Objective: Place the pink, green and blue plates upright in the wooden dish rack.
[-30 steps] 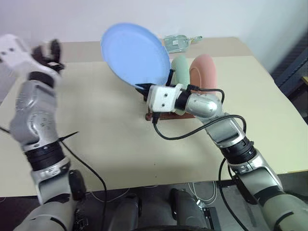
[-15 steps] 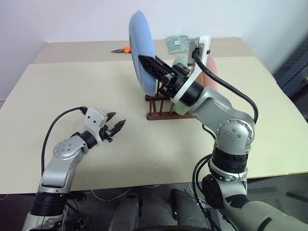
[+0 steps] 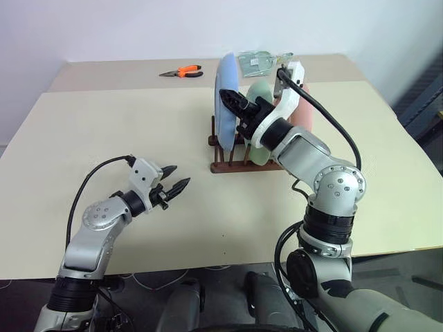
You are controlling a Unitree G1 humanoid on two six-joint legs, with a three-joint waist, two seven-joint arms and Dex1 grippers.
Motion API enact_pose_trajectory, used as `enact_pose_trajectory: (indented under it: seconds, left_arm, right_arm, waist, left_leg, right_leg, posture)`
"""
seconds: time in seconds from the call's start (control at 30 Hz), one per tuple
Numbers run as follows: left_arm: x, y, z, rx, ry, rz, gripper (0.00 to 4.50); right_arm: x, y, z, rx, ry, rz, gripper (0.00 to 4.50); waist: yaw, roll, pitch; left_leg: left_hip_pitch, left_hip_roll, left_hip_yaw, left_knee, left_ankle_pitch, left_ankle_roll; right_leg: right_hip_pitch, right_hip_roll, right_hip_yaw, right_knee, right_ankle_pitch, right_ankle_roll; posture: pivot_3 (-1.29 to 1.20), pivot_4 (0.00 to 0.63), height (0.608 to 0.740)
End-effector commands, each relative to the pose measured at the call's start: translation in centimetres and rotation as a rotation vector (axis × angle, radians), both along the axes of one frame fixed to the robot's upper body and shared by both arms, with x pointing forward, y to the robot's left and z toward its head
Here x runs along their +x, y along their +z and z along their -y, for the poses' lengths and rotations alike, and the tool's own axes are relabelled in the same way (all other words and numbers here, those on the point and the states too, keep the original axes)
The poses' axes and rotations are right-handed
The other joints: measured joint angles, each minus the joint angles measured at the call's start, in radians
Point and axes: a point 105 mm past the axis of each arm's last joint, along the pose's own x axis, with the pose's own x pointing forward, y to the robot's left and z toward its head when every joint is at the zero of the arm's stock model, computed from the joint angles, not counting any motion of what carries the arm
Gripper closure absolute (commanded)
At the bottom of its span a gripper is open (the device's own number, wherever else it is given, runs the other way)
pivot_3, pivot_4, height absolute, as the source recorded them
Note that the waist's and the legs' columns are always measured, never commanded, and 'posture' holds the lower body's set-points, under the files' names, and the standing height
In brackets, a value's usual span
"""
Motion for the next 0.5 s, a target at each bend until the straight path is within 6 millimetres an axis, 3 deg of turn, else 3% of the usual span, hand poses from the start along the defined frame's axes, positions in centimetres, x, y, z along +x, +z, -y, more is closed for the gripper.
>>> enact_pose_trajectory:
  seconds: [0.03, 0.1, 0.2, 0.33, 0.43, 0.5]
  left_arm:
    - [-0.1, 0.9, 0.6, 0.005, -0.021, 0.044, 1.94]
    - [-0.2, 0.8, 0.7, 0.007, -0.023, 0.043, 1.94]
    - [-0.3, 0.6, 0.8, 0.008, -0.027, 0.038, 1.94]
    - [-0.4, 0.5, 1.1, 0.012, -0.036, 0.032, 1.94]
    - [-0.4, 0.0, 0.9, 0.037, -0.041, 0.023, 1.94]
    - [-0.4, -0.4, 0.7, 0.056, -0.039, 0.017, 1.94]
  right_arm:
    - [-0.2, 1.7, -0.3, -0.001, 0.013, 0.055, 3.77]
    - [0.0, 2.4, -0.1, -0.088, -0.026, 0.136, 3.03]
    - [-0.3, 4.3, 0.4, -0.294, -0.1, 0.379, 1.54]
    - [-3.3, 7.4, 1.5, -0.429, -0.058, 0.717, 1.54]
    - [-5.0, 9.1, 5.5, -0.468, -0.072, 0.828, 1.54]
    - [-5.2, 8.9, 8.9, -0.523, -0.114, 0.807, 1.54]
  waist:
    - [0.0, 0.0, 0.0]
    - [0.0, 0.001, 0.0]
    - [0.001, 0.001, 0.0]
    - [0.001, 0.001, 0.0]
    - [0.004, 0.0, 0.0]
    - [0.012, -0.002, -0.001]
  left_leg:
    - [0.0, 0.0, 0.0, 0.0, 0.0, 0.0]
    - [0.0, 0.0, 0.0, 0.0, 0.0, 0.0]
    - [0.0, 0.0, 0.001, 0.0, 0.0, 0.0]
    - [0.0, 0.0, 0.001, 0.0, 0.0, 0.0]
    - [-0.001, 0.0, 0.001, 0.0, 0.0, 0.0]
    - [-0.001, 0.0, 0.0, 0.001, 0.0, 0.0]
  right_leg:
    - [0.0, 0.0, 0.0, 0.0, 0.0, 0.0]
    - [0.0, 0.0, 0.0, 0.0, 0.0, 0.0]
    - [0.0, 0.0, 0.0, 0.0, 0.0, 0.0]
    - [0.001, 0.0, 0.0, -0.001, 0.0, 0.001]
    - [0.001, 0.0, 0.0, -0.002, 0.0, 0.001]
    - [0.003, 0.0, -0.001, -0.004, -0.001, 0.001]
  posture:
    - [0.0, 0.15, 0.74]
    - [0.0, 0.15, 0.74]
    - [0.0, 0.15, 0.74]
    - [0.0, 0.15, 0.74]
    - [0.0, 0.15, 0.74]
    - [0.0, 0.15, 0.74]
